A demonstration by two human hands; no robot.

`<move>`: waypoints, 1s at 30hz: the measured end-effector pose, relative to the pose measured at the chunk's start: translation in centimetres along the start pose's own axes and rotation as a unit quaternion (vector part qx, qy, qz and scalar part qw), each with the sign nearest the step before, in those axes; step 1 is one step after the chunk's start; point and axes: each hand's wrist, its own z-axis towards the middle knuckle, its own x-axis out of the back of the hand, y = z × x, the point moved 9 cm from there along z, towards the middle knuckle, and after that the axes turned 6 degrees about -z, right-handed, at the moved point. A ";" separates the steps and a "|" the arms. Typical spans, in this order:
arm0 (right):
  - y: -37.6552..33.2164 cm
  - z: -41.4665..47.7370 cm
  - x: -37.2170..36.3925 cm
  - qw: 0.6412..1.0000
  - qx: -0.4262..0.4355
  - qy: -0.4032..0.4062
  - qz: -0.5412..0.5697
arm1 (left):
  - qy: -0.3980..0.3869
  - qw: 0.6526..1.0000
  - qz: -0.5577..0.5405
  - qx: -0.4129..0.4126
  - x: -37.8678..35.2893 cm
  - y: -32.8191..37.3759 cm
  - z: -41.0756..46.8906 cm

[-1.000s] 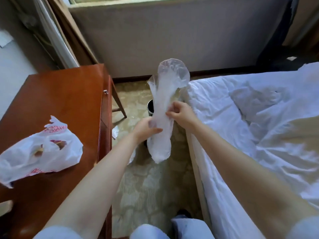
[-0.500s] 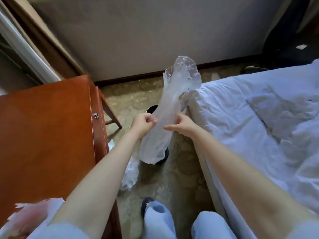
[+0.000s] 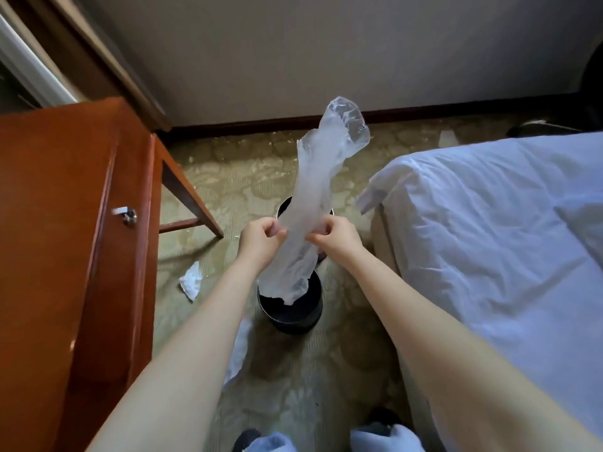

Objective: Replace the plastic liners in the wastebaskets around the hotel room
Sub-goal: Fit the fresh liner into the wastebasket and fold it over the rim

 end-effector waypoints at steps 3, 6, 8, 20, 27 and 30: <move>4.5 4.1 -4.2 1.000 0.004 0.009 0.004 | 0.001 1.000 -0.003 -0.002 -2.8 -5.8 3.3; 8.8 7.2 -8.4 1.000 0.010 0.016 0.011 | 0.004 1.000 -0.001 0.001 -5.4 -12.0 6.3; 11.6 8.9 -11.2 1.000 0.017 0.012 0.008 | 0.006 1.000 0.001 0.002 -7.2 -15.8 7.7; 21.4 16.2 -22.0 0.994 0.105 0.031 -0.024 | 0.043 0.997 -0.017 -0.061 -14.7 -31.1 12.4; 22.8 17.1 -24.6 0.992 0.129 0.011 0.009 | 0.073 0.993 -0.078 -0.044 -16.3 -34.6 10.7; 22.6 16.8 -25.7 0.989 0.148 -0.018 0.014 | 0.090 0.992 -0.082 -0.039 -16.1 -35.1 10.8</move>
